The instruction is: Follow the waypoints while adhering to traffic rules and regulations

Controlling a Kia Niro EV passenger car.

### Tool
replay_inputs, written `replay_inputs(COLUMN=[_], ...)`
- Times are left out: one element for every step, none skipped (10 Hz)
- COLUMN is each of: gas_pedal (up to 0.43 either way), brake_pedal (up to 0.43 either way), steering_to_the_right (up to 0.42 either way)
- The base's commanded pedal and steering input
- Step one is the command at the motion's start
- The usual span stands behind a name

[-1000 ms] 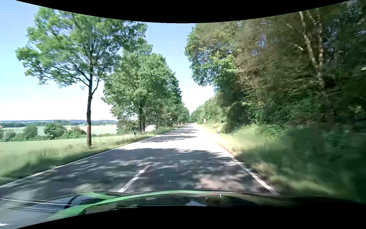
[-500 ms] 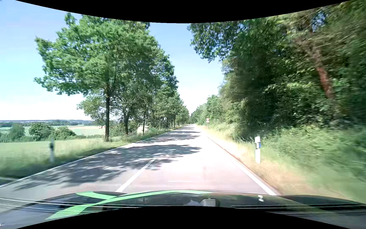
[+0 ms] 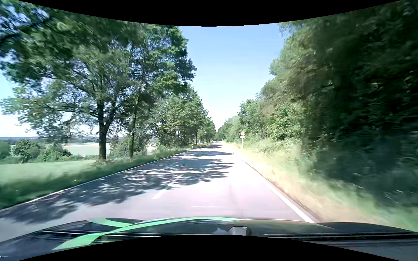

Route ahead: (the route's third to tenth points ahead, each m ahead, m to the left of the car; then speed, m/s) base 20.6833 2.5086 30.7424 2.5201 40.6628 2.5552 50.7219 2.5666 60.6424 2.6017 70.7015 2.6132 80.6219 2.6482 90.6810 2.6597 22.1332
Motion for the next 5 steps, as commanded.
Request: replay_inputs(gas_pedal=[0.268,0.268,0.268,0.268,0.268], brake_pedal=[0.000,0.000,0.000,0.000,0.000], steering_to_the_right=[0.000,0.000,0.000,0.000,0.000])
